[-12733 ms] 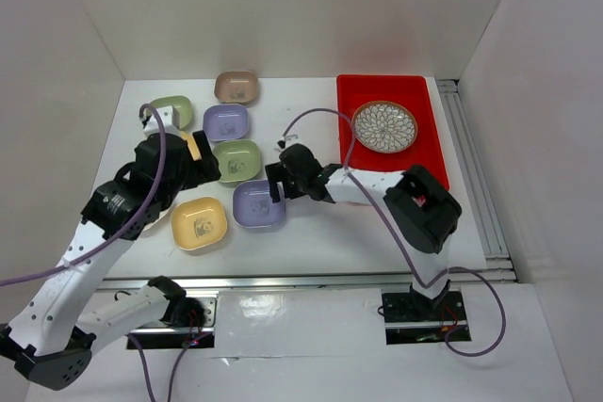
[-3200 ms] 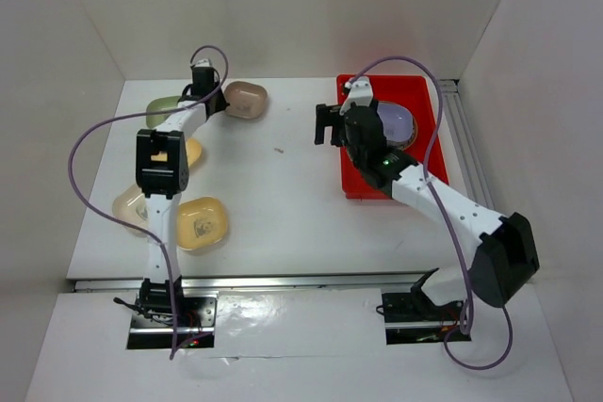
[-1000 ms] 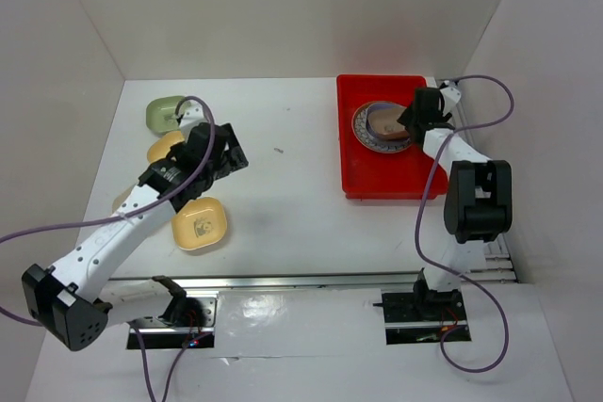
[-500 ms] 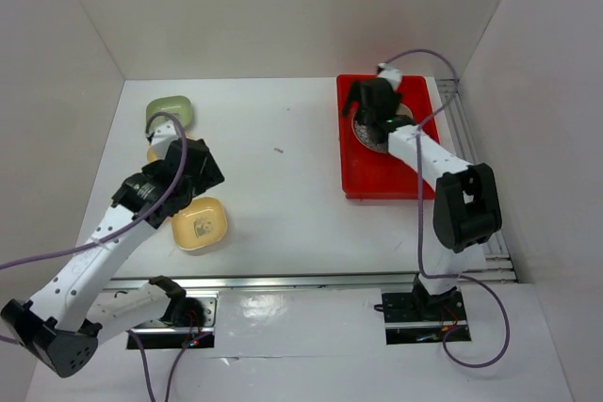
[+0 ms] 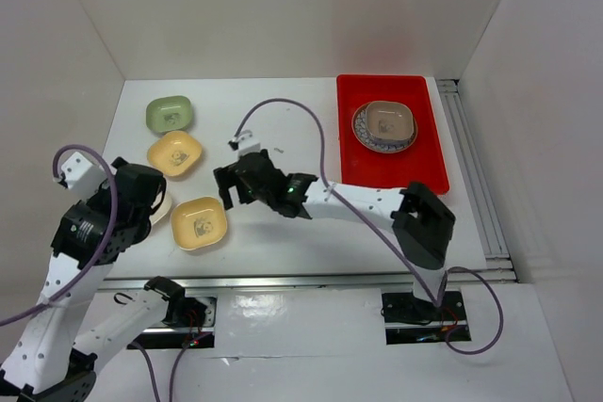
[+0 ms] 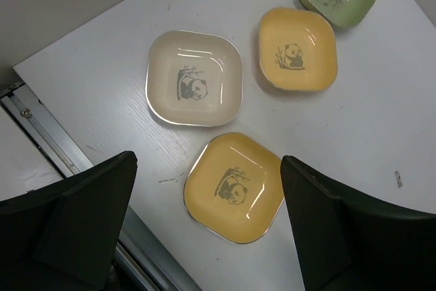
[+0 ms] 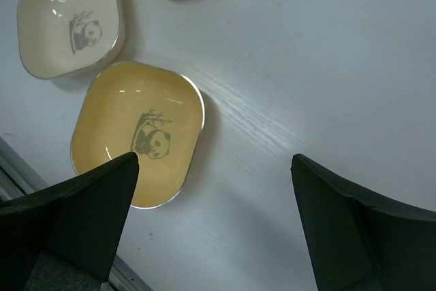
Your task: Place the plates into the plastic bin on the countertop
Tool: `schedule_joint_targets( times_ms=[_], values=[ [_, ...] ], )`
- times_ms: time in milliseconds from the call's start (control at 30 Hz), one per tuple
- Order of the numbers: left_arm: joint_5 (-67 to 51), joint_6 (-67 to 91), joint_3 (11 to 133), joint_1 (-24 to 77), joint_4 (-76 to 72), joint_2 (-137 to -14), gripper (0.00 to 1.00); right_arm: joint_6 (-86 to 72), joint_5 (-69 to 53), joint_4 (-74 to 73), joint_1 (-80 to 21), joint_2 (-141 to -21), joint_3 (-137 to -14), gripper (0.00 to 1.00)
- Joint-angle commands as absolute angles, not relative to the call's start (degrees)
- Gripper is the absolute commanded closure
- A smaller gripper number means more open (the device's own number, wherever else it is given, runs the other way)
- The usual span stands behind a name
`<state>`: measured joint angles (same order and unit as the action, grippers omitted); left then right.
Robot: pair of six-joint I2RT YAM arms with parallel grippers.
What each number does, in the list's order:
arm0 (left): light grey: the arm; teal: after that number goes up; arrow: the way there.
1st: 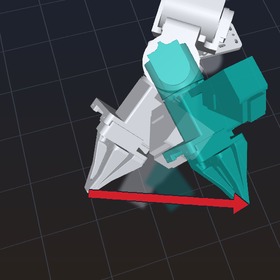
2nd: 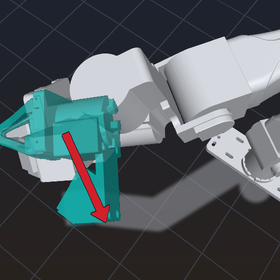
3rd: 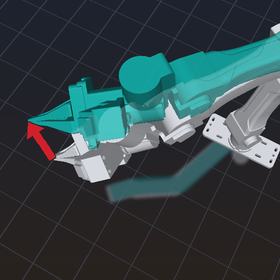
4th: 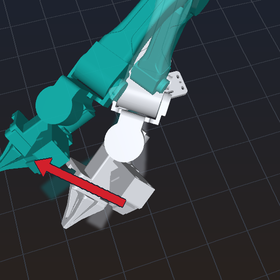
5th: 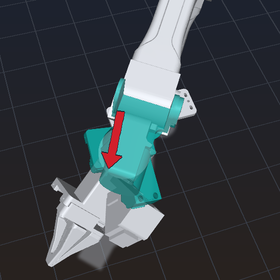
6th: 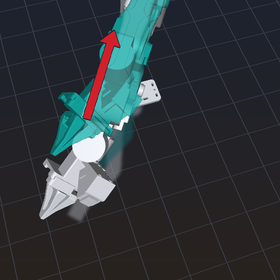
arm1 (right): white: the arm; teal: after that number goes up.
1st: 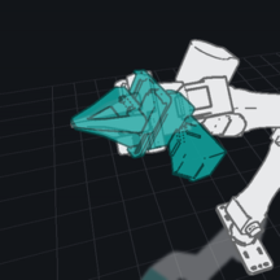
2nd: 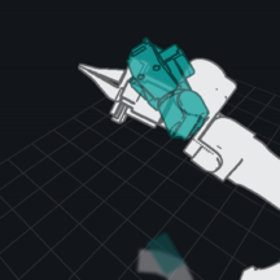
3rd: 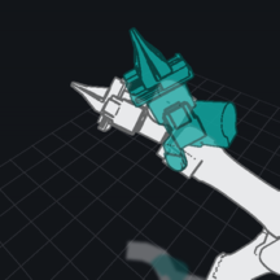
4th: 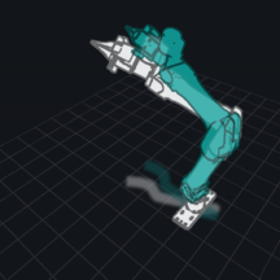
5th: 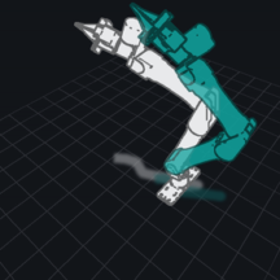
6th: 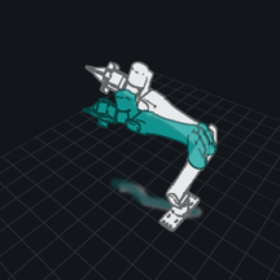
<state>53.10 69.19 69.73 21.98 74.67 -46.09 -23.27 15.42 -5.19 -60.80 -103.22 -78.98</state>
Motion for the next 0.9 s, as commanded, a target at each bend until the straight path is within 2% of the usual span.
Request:
schedule_joint_targets(
  times_ms=[0,167,300,433,467,567,600,633,700,867],
  values=[
    [56.60,68.47,69.35,21.62,75.85,-44.91,0.00,-24.52,19.85,-6.76,-64.59,-109.58,-83.23,0.00],
    [55.91,64.70,68.12,21.62,72.00,-44.91,0.00,-26.19,21.97,-7.65,-66.71,-116.89,-85.78,0.02],
    [54.85,61.80,65.75,21.62,68.48,-43.07,0.00,-26.19,23.12,-9.22,-67.32,-121.97,-88.76,0.13],
    [55.37,60.12,65.74,21.62,67.07,-41.40,0.00,-26.19,23.64,-12.12,-67.32,-126.03,-93.59,0.20],
    [55.37,60.12,65.74,21.62,67.06,-40.61,0.00,-26.19,23.64,-12.13,-67.32,-126.56,-93.60,0.37],
    [55.37,58.36,64.43,21.09,65.05,-39.47,0.00,-26.80,23.64,-13.79,-67.32,-127.88,-94.91,0.71],
    [55.37,57.84,64.42,21.09,65.04,-39.46,0.00,-26.81,24.77,-14.67,-67.32,-128.58,-94.92,0.93],
    [55.37,57.31,64.42,21.09,65.04,-39.46,0.00,-27.33,25.39,-15.81,-67.32,-128.58,-95.53,1.00],
    [55.37,56.70,64.42,21.09,64.43,-39.46,0.00,-28.73,27.32,-18.27,-66.72,-127.19,-94.14,1.00],
    [49.94,48.38,61.19,21.09,56.89,-39.46,0.00,-27.87,31.38,-16.79,-61.89,-112.02,-84.13,1.00]
  ],
)
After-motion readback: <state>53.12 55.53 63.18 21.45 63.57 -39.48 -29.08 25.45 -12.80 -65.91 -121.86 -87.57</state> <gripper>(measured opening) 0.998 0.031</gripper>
